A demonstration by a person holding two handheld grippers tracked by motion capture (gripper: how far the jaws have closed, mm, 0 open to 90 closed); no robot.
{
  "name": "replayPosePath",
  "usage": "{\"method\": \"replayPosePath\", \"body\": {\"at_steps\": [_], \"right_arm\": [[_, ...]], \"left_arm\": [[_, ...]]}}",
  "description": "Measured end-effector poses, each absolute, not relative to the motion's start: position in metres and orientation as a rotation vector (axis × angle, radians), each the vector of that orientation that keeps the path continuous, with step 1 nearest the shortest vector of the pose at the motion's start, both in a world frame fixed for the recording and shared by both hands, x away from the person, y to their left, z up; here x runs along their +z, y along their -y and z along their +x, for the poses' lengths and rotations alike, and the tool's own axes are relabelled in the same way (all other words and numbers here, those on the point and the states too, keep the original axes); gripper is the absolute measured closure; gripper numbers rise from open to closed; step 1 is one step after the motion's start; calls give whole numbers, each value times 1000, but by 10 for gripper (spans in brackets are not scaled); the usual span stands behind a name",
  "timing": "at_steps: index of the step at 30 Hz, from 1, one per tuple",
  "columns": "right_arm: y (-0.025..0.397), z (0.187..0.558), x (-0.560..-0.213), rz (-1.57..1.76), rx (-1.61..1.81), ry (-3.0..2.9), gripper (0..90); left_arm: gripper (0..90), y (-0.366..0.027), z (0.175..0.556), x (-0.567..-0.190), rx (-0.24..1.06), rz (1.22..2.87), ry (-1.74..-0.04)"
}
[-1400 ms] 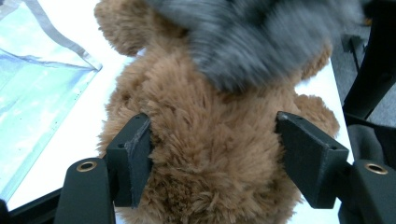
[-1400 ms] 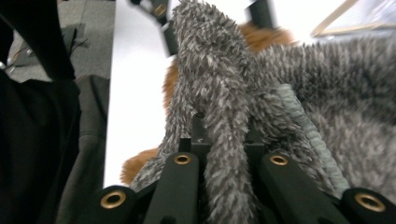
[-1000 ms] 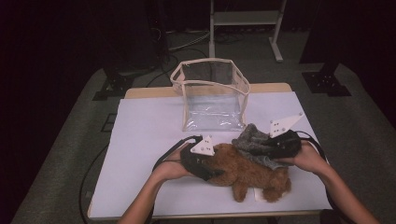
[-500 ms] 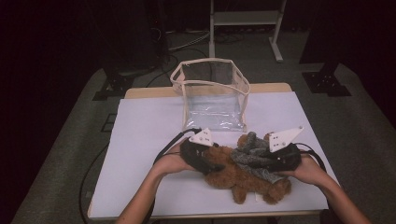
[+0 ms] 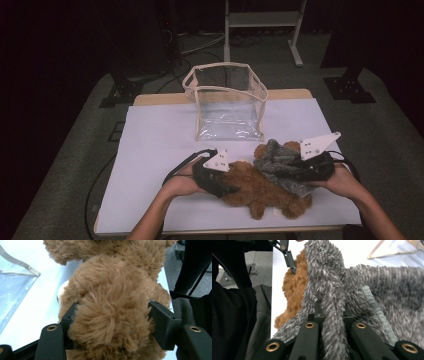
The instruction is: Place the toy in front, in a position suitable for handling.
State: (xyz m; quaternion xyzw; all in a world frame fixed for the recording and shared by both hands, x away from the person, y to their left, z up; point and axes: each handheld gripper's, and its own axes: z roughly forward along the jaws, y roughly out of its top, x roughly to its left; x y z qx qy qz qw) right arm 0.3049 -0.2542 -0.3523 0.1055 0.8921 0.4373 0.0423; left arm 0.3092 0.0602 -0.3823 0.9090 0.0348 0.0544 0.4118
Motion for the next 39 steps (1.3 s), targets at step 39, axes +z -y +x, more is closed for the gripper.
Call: {"method": "replayPosePath", "body": {"at_steps": [39], "right_arm": [[255, 306, -356, 329, 1324, -2738, 810]], "left_arm": [[437, -70, 311, -394, 100, 2195, -139]]}}
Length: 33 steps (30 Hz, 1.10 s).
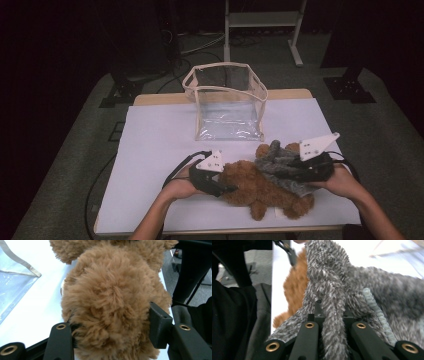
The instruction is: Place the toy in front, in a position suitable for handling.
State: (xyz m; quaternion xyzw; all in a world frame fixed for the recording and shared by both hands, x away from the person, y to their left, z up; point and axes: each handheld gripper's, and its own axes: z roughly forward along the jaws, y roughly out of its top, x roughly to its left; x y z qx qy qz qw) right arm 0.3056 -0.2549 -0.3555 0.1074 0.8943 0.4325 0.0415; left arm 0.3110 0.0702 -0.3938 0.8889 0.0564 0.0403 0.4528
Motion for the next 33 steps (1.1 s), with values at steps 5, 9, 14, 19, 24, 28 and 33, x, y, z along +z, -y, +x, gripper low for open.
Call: {"method": "replayPosePath", "body": {"at_steps": [5, 9, 14, 19, 24, 28, 33], "right_arm": [[280, 308, -352, 418, 1303, -2717, 809], [274, 309, -356, 391, 1280, -2750, 810], [282, 304, -366, 419, 1350, -2730, 811], [287, 300, -371, 430, 1401, -2716, 811], [280, 300, -372, 417, 1384, -2732, 812], [275, 301, -373, 408, 1392, -2739, 811], [268, 304, -372, 404, 1419, -2721, 811]], "left_arm": [[435, -69, 311, -393, 97, 2197, -137], [388, -70, 311, -395, 85, 2186, -148], [256, -75, 317, -398, 44, 2155, -190], [190, -73, 319, -403, 8, 2156, -200], [181, -64, 322, -410, -29, 2150, -214], [390, -64, 324, -404, 20, 2162, -220], [504, -74, 324, -393, 90, 2158, -231]]}}
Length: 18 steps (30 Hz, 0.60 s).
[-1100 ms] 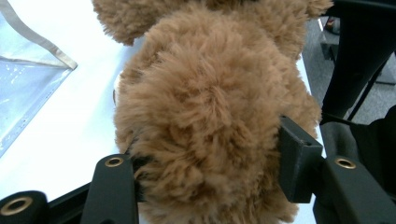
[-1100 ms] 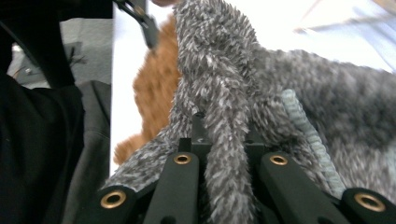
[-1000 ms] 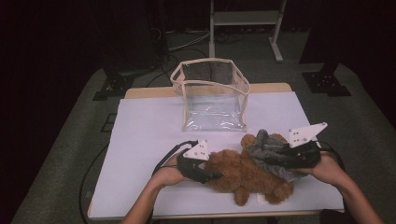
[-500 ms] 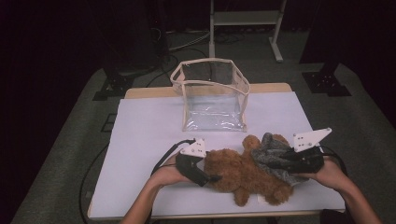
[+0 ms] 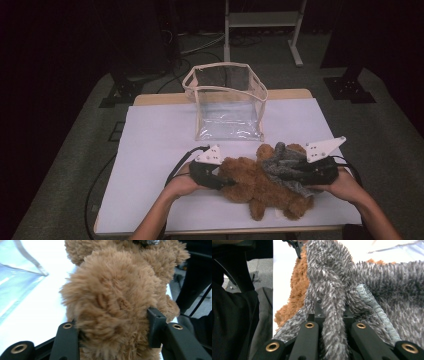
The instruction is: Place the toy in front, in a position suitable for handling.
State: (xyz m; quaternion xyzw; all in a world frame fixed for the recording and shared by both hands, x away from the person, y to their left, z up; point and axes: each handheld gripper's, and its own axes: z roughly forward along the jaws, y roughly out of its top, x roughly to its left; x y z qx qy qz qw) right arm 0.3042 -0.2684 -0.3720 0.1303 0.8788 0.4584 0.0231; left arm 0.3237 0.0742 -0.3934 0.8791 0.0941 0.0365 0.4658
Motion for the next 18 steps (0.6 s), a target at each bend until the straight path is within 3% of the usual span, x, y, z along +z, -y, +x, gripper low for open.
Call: {"method": "replayPosePath", "body": {"at_steps": [9, 18], "right_arm": [[230, 309, -370, 310, 1436, -2720, 808], [274, 302, -373, 428, 1430, -2693, 808]], "left_arm": [[505, -107, 315, -389, 124, 2179, -265], [487, -107, 311, -393, 139, 2169, -253]]}}
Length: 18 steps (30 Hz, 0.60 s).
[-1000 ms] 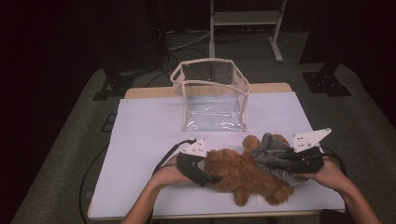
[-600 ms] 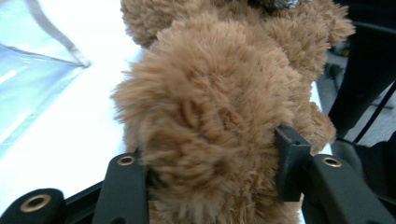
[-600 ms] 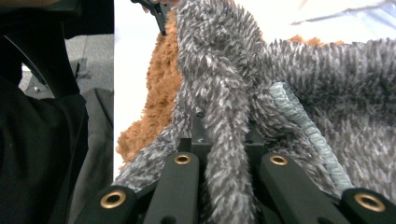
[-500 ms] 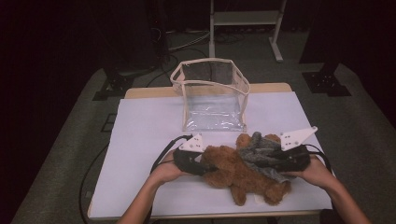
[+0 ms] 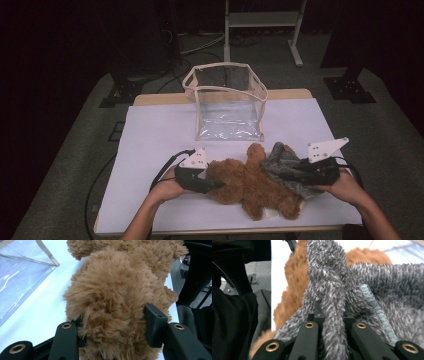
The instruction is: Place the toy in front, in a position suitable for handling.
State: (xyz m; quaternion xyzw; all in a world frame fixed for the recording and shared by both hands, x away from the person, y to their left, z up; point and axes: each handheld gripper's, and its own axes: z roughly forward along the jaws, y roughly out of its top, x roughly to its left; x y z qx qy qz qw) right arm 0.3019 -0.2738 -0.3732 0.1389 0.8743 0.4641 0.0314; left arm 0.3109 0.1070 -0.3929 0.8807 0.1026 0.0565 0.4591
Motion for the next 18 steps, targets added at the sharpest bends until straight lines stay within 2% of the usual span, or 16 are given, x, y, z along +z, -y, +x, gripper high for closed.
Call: {"method": "replayPosePath", "body": {"at_steps": [6, 13, 15, 18], "right_arm": [[286, 301, -372, 465, 1411, -2682, 808], [233, 311, -348, 267, 1392, -2699, 808], [216, 316, -348, 224, 1356, -2720, 807], [211, 320, -354, 230, 1308, -2752, 807]], "left_arm": [[478, -102, 313, -391, 143, 2186, -236], [473, -96, 312, -387, 159, 2208, -210], [473, -96, 311, -387, 164, 2209, -203], [473, -98, 311, -388, 162, 2204, -205]]}}
